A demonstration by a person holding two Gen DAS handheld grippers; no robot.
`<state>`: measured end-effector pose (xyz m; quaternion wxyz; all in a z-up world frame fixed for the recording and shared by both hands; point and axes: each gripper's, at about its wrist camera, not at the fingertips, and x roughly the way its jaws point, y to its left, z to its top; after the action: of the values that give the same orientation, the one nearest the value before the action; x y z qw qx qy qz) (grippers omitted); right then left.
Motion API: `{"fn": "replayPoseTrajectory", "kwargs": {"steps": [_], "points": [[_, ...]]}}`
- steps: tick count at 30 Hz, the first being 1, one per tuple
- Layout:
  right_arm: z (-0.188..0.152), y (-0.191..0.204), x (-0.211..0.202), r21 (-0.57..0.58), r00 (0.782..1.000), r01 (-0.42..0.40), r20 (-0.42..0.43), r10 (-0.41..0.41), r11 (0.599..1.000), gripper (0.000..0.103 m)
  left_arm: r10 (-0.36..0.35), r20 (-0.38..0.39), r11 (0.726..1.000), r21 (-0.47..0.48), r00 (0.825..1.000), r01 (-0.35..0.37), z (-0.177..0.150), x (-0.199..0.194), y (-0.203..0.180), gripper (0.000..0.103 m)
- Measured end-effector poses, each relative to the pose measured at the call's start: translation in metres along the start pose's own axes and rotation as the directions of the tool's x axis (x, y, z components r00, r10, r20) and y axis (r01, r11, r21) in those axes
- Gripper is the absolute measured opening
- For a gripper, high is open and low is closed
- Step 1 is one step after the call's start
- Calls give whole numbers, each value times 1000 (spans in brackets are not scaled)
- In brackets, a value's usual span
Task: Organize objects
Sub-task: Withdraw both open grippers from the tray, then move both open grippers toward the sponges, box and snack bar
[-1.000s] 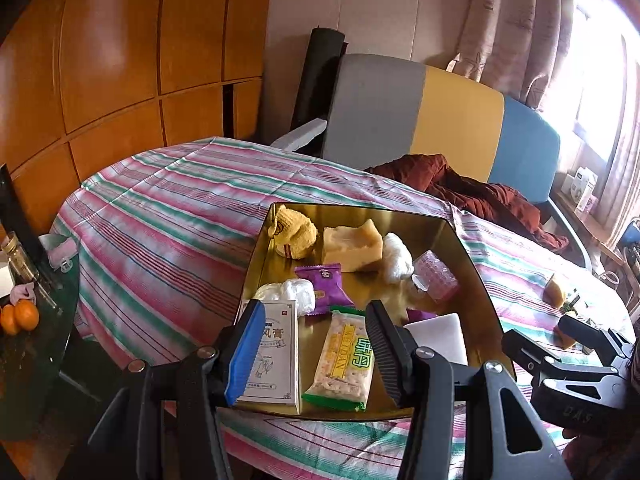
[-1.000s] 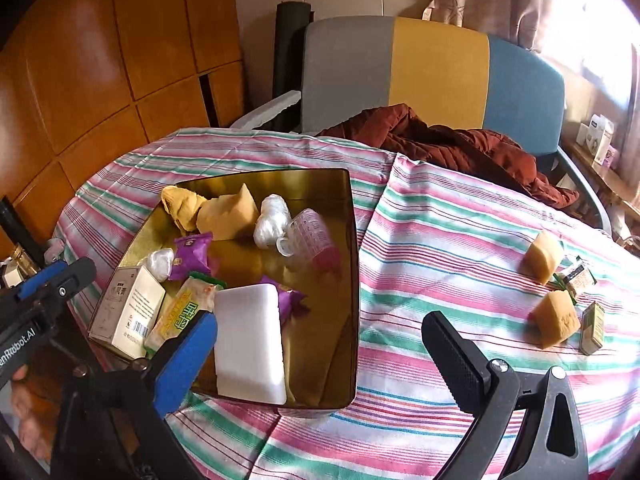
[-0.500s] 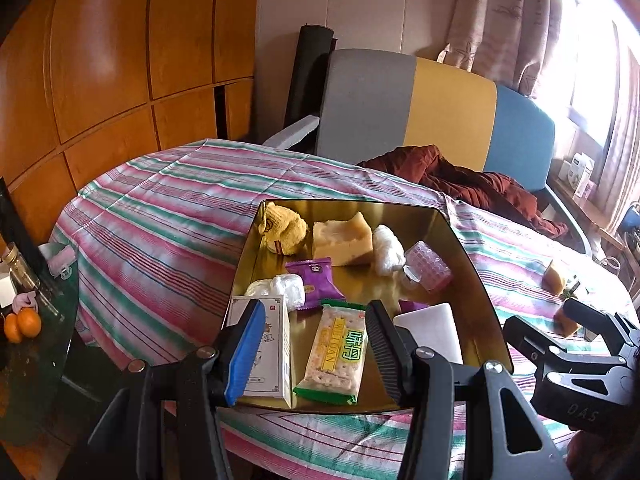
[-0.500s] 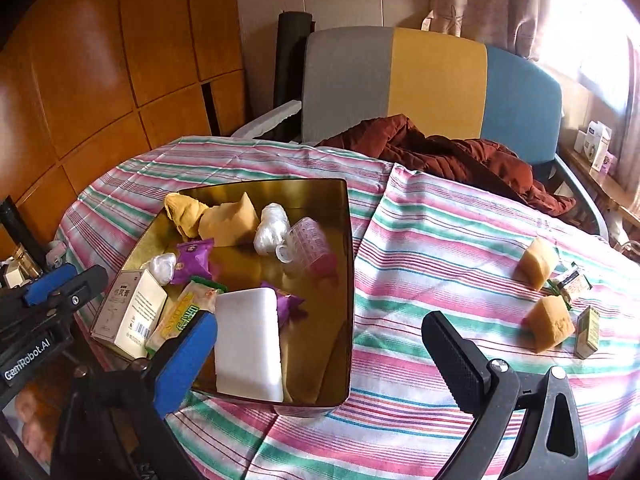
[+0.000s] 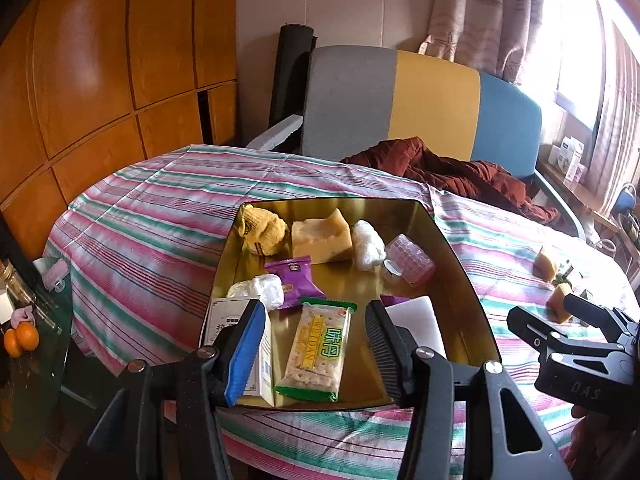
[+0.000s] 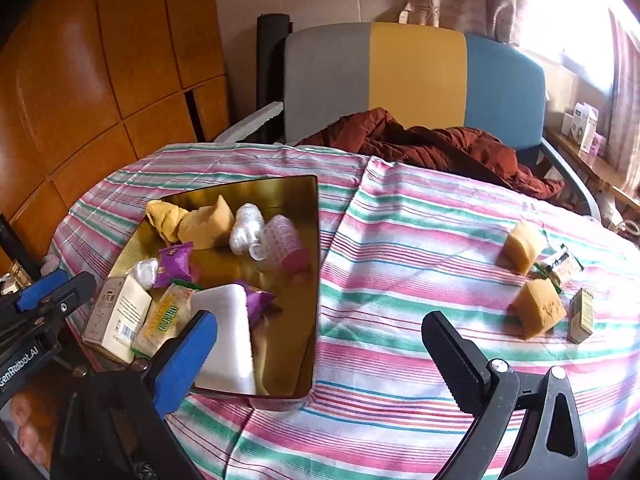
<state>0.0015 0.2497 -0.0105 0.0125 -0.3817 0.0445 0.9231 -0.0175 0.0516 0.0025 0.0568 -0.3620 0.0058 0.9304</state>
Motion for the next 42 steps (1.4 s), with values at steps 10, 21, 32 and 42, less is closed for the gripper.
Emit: {"fn": "replayPoseTrajectory", "kwargs": {"steps": [10,21,32,42], "points": [[-1,-44,-1,62,999,50,-16,-49,997,103,-30,-12,996,82,999,31,0,1,-29,53],[13,-140,-16,170,985,172,-55,-165,970,103,-94,-23,981,169,995,96,7,6,-68,53],[28,-249,-30,247,936,352,-67,-346,903,103,-134,-62,957,253,989,146,5,14,-111,53],[-7,-331,-21,481,929,366,-129,-348,797,103,-149,-105,925,337,983,176,3,28,-154,53]]}}
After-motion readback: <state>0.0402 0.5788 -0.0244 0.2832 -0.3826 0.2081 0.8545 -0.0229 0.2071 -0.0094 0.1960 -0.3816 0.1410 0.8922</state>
